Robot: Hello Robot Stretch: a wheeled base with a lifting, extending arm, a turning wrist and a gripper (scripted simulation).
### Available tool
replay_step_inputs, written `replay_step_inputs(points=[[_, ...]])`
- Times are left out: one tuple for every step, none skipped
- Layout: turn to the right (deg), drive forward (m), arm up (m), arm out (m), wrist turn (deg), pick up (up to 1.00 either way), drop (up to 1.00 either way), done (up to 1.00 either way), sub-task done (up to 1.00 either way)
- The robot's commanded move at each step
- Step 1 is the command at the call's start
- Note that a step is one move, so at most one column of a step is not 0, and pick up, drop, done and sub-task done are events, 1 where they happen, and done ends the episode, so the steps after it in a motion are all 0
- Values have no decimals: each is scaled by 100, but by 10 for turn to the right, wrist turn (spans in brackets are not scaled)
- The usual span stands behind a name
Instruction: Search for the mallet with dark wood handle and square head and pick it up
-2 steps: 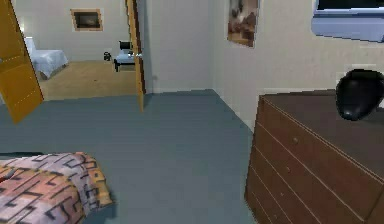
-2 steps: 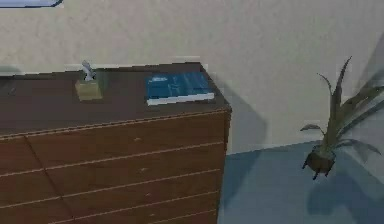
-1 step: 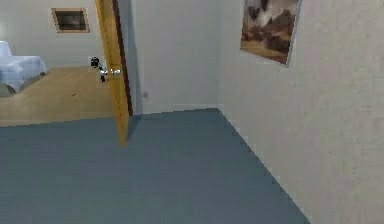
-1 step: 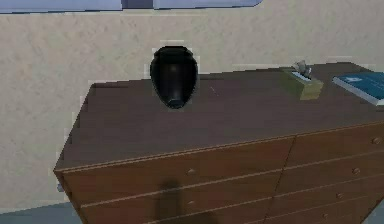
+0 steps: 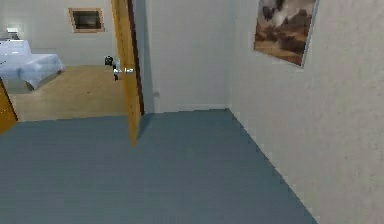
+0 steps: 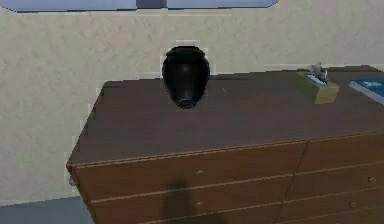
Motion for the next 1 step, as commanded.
replay_step_inputs(points=[[0, 40, 0, 0, 0, 0, 0, 0, 0]])
